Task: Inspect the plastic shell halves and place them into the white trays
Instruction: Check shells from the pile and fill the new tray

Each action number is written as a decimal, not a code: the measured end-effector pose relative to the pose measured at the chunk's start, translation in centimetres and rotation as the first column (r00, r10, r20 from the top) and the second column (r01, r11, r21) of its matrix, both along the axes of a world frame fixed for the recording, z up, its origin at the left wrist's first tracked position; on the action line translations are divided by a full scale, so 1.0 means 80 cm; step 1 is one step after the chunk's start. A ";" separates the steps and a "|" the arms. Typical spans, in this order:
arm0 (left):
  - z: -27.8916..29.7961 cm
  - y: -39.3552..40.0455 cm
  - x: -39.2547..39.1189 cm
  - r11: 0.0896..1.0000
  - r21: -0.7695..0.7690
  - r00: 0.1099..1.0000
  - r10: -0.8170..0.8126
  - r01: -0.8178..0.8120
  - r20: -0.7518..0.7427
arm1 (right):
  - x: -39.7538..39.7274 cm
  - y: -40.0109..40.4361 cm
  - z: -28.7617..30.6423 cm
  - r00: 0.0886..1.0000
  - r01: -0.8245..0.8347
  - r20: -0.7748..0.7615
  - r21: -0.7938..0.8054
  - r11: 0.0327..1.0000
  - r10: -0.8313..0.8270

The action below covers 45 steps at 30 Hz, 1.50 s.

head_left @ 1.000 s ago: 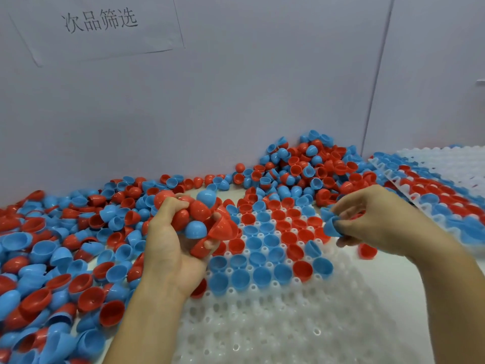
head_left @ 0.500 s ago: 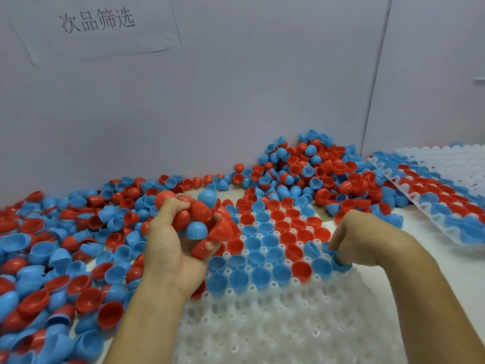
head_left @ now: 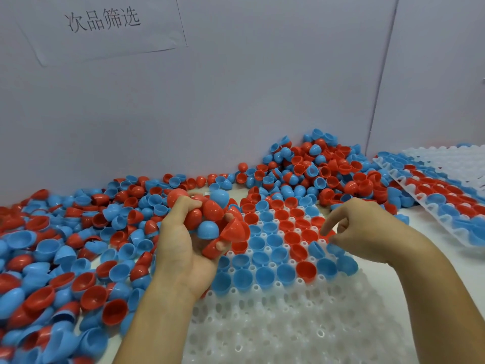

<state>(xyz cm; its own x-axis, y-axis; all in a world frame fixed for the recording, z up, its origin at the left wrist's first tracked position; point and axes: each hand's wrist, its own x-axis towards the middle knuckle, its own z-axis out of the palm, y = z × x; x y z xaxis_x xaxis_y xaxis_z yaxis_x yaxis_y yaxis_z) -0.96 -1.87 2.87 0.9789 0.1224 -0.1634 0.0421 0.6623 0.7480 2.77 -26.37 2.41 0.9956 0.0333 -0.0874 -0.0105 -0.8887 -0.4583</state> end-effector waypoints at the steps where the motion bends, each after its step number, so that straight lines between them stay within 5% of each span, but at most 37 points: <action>1: 0.000 0.000 -0.001 1.000 -0.002 1.000 -0.002 0.002 0.000 | 0.001 0.002 0.000 0.999 0.002 0.039 0.019 1.000 -0.003; 6: 0.001 0.001 -0.001 1.000 -0.003 1.000 -0.010 0.010 0.001 | 0.004 0.009 0.001 0.988 0.007 0.153 0.105 0.994 -0.023; 15: 0.001 0.002 -0.002 1.000 -0.005 1.000 0.001 -0.001 -0.018 | -0.004 -0.003 0.000 0.965 0.105 -0.235 -0.049 0.993 -0.114; 21: 0.001 0.003 -0.001 1.000 -0.011 1.000 0.012 -0.012 -0.022 | -0.001 -0.001 0.002 0.999 0.000 -0.042 0.051 0.999 0.002; 30: 0.000 0.001 0.001 1.000 -0.005 1.000 -0.010 0.010 -0.028 | 0.004 0.016 -0.006 0.994 -0.105 0.011 0.040 0.994 0.105; 36: -0.002 0.001 0.003 0.999 -0.020 0.999 -0.030 0.030 -0.026 | -0.003 0.063 0.003 0.931 -0.259 0.340 0.352 0.900 0.135; 41: -0.005 0.004 0.003 0.992 -0.038 0.992 -0.121 0.122 0.040 | -0.009 0.111 -0.006 0.915 -0.395 0.308 0.539 0.744 0.263; 45: -0.005 0.007 0.003 0.989 -0.056 0.988 -0.134 0.139 0.080 | -0.006 0.118 -0.011 0.936 -0.342 0.299 0.641 0.687 0.187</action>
